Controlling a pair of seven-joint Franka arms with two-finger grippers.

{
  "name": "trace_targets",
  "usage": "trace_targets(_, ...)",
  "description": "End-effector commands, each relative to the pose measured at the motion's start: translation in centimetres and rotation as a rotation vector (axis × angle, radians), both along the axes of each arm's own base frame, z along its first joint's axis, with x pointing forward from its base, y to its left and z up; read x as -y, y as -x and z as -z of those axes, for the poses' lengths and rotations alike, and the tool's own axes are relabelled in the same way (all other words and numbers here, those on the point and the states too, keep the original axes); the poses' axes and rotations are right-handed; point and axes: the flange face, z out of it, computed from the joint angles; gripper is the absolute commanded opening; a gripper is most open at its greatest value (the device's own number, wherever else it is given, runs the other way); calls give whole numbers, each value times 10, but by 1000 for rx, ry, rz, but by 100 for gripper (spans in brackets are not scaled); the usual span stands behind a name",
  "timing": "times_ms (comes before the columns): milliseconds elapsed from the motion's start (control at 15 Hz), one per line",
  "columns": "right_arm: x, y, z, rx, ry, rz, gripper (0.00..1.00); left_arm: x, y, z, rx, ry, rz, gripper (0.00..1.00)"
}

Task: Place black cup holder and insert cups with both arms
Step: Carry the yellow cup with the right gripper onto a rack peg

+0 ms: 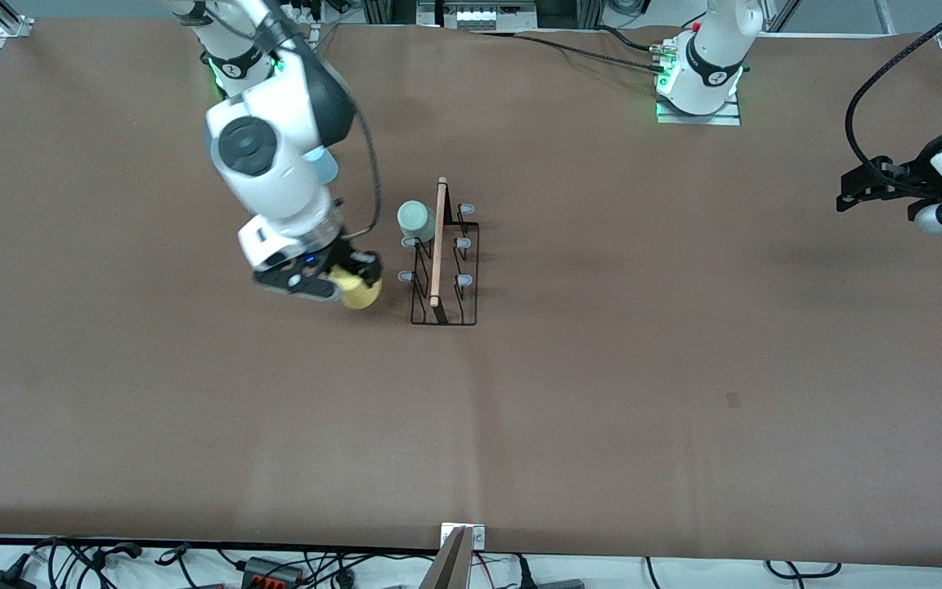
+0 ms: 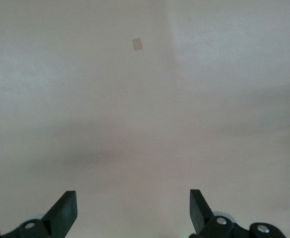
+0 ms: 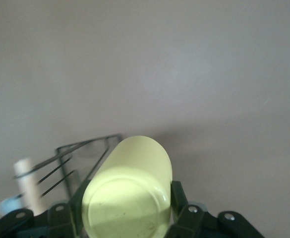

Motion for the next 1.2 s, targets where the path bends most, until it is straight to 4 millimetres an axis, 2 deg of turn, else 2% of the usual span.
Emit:
trace_targets(0,-24,14,-3,-7,-10,68,26,4,3,-5,1,10,31,100)
trace_targets(267,-42,24,9,-19,-16,75,27,7,14,-13,-23,8,47,100)
trace_targets(600,-45,18,36,14,10,41,29,22,11,-8,-29,7,73,100)
trace_targets(667,-46,18,39,14,8,41,40,23,12,-9,-29,6,75,100)
trace_targets(733,-45,17,39,14,5,44,88,25,12,-10,-30,6,73,100)
trace_targets(800,-42,14,36,15,0,52,100,25,12,-11,-27,5,72,100)
trace_targets(933,-34,9,22,31,-6,47,100,22,11,-9,-27,4,66,100)
trace_targets(1133,4,-7,-23,55,-3,108,100,18,11,-10,-24,1,60,100)
